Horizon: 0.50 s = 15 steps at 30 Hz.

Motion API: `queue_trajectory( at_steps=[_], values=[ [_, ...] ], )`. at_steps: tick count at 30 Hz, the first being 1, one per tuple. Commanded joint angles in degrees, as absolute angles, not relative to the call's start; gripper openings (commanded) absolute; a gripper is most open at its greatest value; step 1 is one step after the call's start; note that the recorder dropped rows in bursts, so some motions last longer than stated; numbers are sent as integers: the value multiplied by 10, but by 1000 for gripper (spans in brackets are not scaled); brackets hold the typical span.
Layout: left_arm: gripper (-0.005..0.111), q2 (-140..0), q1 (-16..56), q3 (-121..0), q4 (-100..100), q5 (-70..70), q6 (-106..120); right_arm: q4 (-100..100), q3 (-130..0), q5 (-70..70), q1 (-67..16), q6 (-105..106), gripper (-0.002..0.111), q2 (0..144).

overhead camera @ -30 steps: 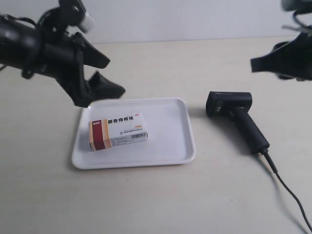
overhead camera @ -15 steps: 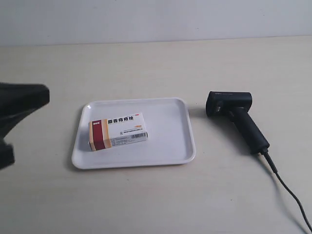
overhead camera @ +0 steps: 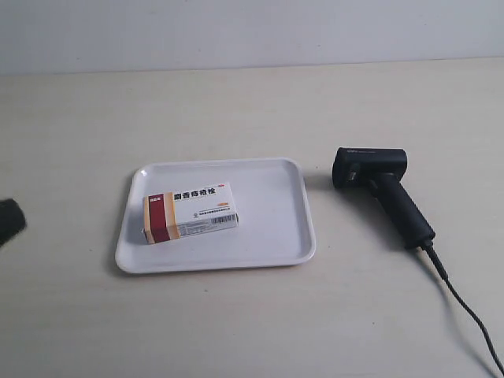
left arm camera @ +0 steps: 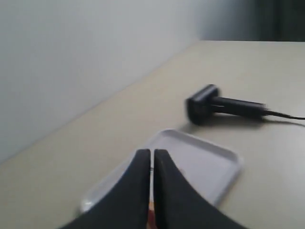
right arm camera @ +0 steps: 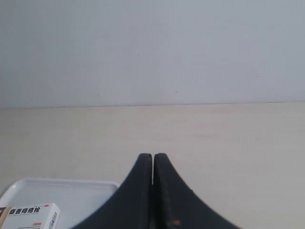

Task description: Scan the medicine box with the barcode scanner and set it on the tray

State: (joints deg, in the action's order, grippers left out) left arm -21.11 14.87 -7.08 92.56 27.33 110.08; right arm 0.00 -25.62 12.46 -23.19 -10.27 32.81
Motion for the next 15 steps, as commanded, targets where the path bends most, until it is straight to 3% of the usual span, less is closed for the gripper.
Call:
queue_trajectory(
  at_steps=[1, 6, 15],
  values=[
    [5, -124, 39, -47, 954, 173, 1106, 0, -254, 122, -233, -105, 2, 326],
    [5, -75, -46, -43, 953, 153, 1105, 0, -254, 123, -233, -105, 2, 326],
    [5, -74, -47, 0, 933, 37, 1010, 0, -254, 123, -233, -105, 2, 326]
  ],
)
